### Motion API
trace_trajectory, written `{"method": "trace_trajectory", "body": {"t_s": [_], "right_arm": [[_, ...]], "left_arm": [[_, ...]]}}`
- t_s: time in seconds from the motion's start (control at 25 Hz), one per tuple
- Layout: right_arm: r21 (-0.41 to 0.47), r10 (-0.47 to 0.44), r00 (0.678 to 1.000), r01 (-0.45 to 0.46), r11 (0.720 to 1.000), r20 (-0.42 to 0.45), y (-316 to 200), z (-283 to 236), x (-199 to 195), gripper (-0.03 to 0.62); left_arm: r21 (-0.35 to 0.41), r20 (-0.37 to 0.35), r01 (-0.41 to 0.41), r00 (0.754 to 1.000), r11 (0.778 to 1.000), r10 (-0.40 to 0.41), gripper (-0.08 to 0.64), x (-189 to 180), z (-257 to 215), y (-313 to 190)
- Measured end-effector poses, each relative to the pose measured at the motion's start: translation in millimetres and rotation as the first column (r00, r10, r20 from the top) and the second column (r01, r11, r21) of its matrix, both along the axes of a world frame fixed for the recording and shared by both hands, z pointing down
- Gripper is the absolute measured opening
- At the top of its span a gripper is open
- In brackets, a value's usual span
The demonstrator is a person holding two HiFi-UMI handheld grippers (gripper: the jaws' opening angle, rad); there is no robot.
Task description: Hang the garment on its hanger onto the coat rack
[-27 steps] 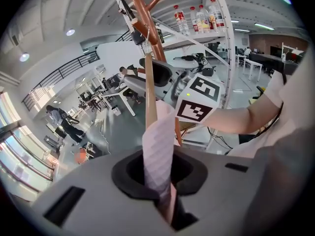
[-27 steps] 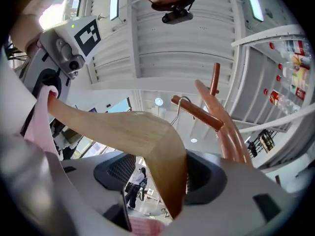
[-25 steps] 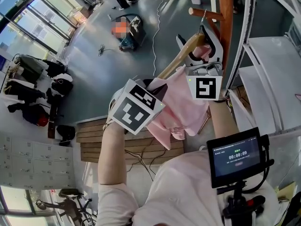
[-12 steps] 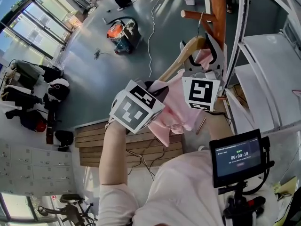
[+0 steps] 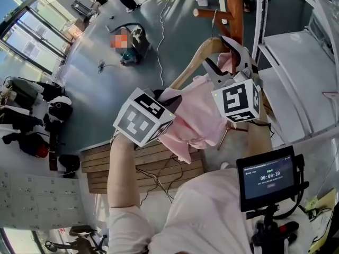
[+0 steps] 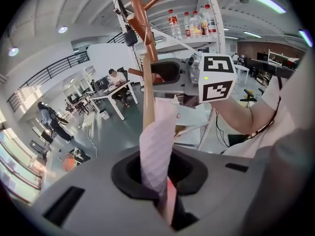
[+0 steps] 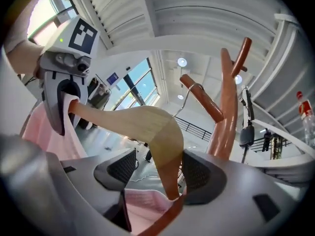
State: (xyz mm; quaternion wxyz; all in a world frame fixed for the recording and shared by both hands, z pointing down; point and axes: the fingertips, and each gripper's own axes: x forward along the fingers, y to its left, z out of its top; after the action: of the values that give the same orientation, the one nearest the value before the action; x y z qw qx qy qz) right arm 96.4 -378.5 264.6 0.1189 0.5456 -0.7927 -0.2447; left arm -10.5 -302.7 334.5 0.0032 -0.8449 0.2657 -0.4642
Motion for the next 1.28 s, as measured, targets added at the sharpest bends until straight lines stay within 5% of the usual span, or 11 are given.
{"method": "trace_trajectory", "body": {"t_s": [0.2, 0.32, 0.48, 0.72, 1.04, 1.28], "right_arm": [[-0.078, -0.133, 0.987, 0.127, 0.989, -0.085, 13, -2, 2, 0.276], [-0.142, -0.25, 0.948, 0.225, 0.964, -0.198, 22, 2, 7, 0.276], [-0.145, -0.406, 0.907, 0.389, 0.91, -0.112, 34, -10, 16, 0.276], [-0.048, -0.307, 0.95, 0.31, 0.95, 0.055, 40, -6, 47, 0.276], [-0.137, -0.278, 0.959, 0.284, 0.949, 0.061, 57, 56, 25, 0.276], [-0.183, -0.242, 0.943, 0.286, 0.941, 0.229, 68, 88, 21, 0.276]], "left_arm": [[0.002, 0.012, -0.037, 0.999, 0.999, 0.037, 0.044, 0, -5, 0], [0.002, 0.016, -0.043, 0.999, 0.999, 0.043, 0.044, 0, -5, -4], [-0.003, -0.004, -0.026, 1.0, 1.0, 0.026, 0.044, 1, 5, -11], [0.035, 0.029, -0.022, 0.999, 0.999, 0.021, 0.044, 11, 21, -11], [0.126, -0.046, 0.006, 0.999, 0.992, 0.0, 0.044, 35, 25, -11], [0.174, -0.123, 0.045, 0.992, 0.984, -0.024, 0.044, 50, 32, -9]]}}
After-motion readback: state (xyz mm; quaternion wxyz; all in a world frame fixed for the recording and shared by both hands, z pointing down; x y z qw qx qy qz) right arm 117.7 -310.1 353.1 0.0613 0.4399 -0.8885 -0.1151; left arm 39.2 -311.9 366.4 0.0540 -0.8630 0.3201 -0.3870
